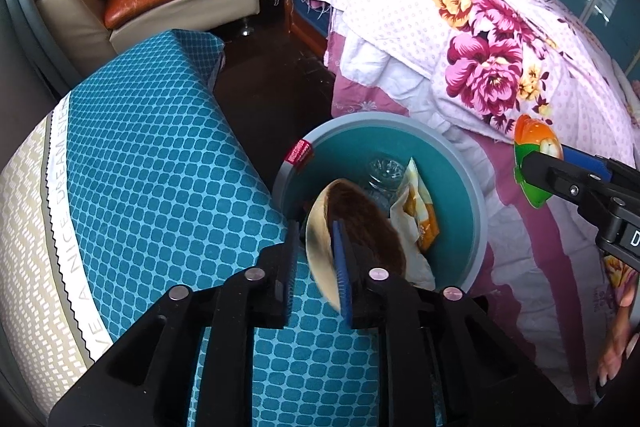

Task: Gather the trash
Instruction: 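Open the left tool to drop the bread while the right tool releases the egg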

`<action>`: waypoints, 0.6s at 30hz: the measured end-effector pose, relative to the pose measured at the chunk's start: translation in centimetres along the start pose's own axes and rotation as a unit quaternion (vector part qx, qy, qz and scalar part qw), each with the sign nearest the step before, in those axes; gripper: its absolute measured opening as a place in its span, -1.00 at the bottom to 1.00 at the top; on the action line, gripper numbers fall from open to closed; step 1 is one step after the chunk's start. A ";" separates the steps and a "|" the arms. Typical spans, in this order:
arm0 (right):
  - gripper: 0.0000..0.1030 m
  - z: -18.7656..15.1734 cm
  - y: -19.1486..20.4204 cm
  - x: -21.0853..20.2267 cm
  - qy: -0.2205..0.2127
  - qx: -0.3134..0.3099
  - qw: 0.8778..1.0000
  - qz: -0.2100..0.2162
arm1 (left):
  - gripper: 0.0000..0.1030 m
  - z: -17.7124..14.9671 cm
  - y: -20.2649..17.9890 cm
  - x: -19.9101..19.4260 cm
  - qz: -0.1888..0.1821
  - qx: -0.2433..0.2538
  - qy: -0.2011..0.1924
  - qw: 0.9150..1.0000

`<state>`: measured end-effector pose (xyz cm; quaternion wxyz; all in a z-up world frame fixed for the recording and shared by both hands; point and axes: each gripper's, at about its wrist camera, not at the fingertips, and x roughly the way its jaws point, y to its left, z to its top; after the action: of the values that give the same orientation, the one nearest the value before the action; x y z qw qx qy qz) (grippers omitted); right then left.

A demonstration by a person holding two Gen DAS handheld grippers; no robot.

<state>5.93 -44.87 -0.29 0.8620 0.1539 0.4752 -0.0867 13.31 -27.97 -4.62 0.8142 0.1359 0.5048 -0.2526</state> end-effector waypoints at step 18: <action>-0.02 0.2 1.5 0.8 0.018 -0.011 1.000 0.000 | 0.79 -1.7 3.8 -2.4 0.034 -0.038 -0.017 0.999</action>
<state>6.94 -43.50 -0.58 0.8551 0.1456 0.4914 -0.0787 13.26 -23.31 -3.40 0.8353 0.1174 0.4952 -0.2080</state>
